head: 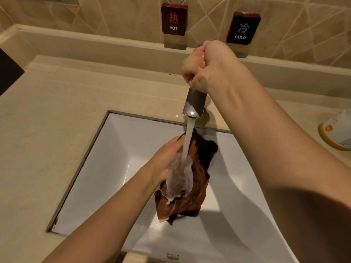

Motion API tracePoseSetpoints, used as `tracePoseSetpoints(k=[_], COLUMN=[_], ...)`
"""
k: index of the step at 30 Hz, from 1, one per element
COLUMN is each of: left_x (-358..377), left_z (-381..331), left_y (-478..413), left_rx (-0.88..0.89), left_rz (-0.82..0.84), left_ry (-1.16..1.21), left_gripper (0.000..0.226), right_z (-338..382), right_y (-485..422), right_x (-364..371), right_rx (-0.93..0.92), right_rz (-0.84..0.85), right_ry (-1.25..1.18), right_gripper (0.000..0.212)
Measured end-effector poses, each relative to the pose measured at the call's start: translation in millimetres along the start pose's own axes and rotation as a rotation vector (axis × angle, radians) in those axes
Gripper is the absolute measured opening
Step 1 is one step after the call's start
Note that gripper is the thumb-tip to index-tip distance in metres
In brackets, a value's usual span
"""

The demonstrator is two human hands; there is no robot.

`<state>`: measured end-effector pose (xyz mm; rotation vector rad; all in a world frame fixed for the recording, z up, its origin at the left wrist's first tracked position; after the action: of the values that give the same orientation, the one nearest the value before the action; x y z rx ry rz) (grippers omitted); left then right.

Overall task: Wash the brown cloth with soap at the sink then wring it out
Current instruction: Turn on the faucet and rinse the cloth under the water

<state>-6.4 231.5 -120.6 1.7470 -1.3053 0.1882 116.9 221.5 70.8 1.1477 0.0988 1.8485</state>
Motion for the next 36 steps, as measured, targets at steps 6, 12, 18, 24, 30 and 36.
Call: tracePoseSetpoints(k=[6, 12, 18, 24, 30, 36], left_x=[-11.0, -9.3, -8.6, -6.8, -8.6, -1.4], left_z=[20.4, 17.0, 12.6, 15.5, 18.7, 17.6], left_y=[0.6, 2.8, -1.6, -4.7, -2.3, 3.6], left_rx=[-0.06, -0.046, -0.052, -0.071, -0.112, -0.135], left_rz=[0.014, -0.035, -0.051, -0.046, -0.033, -0.011], left_ry=[-0.041, -0.044, 0.003, 0.057, 0.073, 0.021], left_gripper=[0.038, 0.038, 0.037, 0.03, 0.023, 0.026], right_z=[-8.5, -11.5, -9.6, -4.7, -2.0, -2.4], right_y=[10.8, 13.8, 12.4, 16.0, 16.7, 25.6], right_x=[-1.9, 2.9, 4.5, 6.6, 6.0, 7.8], right_rx=[0.029, 0.029, 0.031, 0.019, -0.035, -0.052], right_rz=[-0.076, 0.006, 0.03, -0.051, 0.058, 0.151], right_ry=[-0.01, -0.042, -0.104, 0.049, 0.125, 0.064], right_gripper=[0.041, 0.039, 0.04, 0.041, 0.051, 0.053])
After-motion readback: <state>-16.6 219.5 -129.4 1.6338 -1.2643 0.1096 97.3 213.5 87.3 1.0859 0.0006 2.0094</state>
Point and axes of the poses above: each hand's wrist, its own y-axis away from the middle knuckle, its own x-axis out of the palm, z = x × y, the point moved 6 cm from there along -y, towards the middle knuckle, and after that the axes turned 9 degrees about y, right-handed, at the moved point
